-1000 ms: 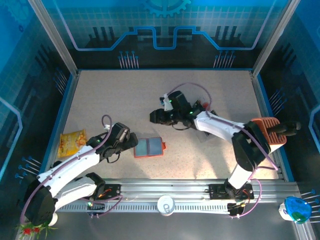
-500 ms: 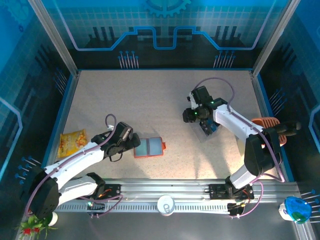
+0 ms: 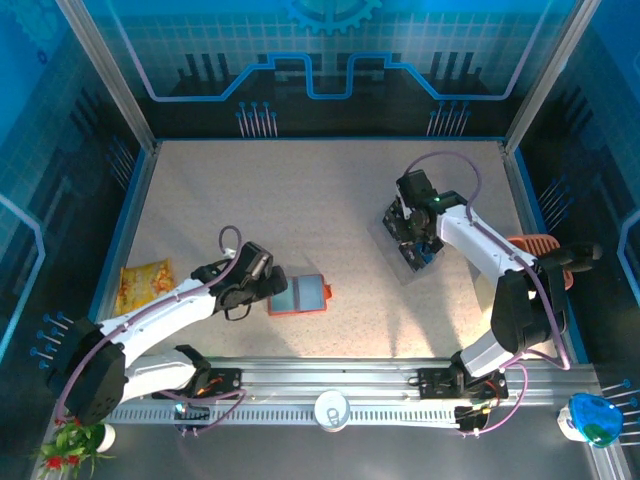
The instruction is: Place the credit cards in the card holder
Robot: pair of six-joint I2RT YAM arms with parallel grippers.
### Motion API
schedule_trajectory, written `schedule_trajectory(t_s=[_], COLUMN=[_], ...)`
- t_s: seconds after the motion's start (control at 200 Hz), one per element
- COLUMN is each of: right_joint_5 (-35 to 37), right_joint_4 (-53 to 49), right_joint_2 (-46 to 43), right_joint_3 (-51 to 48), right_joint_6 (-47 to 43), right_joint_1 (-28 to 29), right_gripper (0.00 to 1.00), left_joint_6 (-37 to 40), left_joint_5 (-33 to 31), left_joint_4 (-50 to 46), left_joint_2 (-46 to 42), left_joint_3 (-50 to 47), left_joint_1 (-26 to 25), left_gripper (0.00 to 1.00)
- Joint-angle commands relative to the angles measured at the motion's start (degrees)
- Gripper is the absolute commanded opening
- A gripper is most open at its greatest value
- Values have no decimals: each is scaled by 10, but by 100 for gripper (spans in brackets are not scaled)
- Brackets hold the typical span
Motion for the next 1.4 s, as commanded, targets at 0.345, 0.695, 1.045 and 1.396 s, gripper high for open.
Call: schedule_trajectory(t_s=[0.345,0.695,1.045,1.396], right_joint_5=[-5,-16,-34,-47], right_joint_4=[8,27,29,34], right_joint_2=[-7,6,-3,1], right_joint_3=[-45,-62,-65,-70], right_joint_6=[-13,-8,-21,-22], right_joint_1=[-5,-5,-5,-5], right_gripper=[26,20,2,11], left_joint_6=[-11,-7,-5,-3], left_joint_5=[2,-1,2,5], left_joint_4=[5,2,11,14], left_joint_2=[31,33,52,58], left_joint_3=[38,36,44,48], left_joint_1=[-21,-24,-23,-24], left_gripper=[99,99,99,99])
